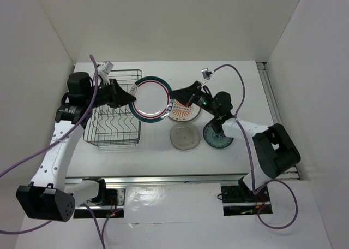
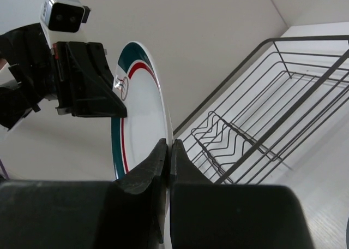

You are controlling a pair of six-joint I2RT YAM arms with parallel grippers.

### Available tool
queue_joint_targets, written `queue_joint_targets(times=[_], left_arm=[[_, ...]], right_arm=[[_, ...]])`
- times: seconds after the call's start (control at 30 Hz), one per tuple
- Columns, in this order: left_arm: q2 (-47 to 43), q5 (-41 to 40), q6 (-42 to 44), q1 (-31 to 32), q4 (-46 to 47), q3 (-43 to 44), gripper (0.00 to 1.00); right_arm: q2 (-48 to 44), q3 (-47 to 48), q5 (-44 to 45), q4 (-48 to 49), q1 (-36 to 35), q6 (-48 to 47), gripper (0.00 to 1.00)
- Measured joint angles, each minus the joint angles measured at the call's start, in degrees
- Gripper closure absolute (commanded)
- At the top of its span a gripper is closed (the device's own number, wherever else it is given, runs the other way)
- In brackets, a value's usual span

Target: Load the plates into the dish rack

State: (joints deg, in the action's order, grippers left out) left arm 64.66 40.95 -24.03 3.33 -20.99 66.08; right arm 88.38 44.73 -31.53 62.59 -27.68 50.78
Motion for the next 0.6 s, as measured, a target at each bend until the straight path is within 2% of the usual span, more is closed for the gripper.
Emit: queue_joint_targets(times=[0.03,0.07,0.1,0.17,0.27,0.47,0.6], left_arm=[[0.0,-0.2,0.0,0.0,0.0,0.0,1.00],[-0.3,-0.5,-0.1,-0.1,0.0,0.0,1.00],[-0.5,-1.5,-0.2,0.0,0.0,0.0,1.00],[-1.3,-4.4,-0.2,0.3,-0.5,0.0,1.00],[-4.6,-13.9,-0.1,0.5,-2.8,0.0,1.00],[-13.6,-41.0,0.8,0.5,-7.3,0.1,1.00],[-13.6,-51.3,1.7,0.4,-9.9,1.6,1.00]], right_arm=[[0.2,0.0,0.3,0.3,-0.2,0.1,0.63],[0.2,0.0,0.6,0.5,-0.3,0.7,0.40],[0.3,0.0,0.6,1.2,-0.6,1.2,0.23],[0.2,0.0,0.5,2.2,-2.0,0.8,0.00],[-0.2,0.0,1.8,-0.1,-3.8,-1.5,0.00],[-5.3,0.0,11.4,-14.6,-5.9,-9.6,0.00],[-9.8,-0.2,16.4,-22.7,-6.6,-14.0,0.00]])
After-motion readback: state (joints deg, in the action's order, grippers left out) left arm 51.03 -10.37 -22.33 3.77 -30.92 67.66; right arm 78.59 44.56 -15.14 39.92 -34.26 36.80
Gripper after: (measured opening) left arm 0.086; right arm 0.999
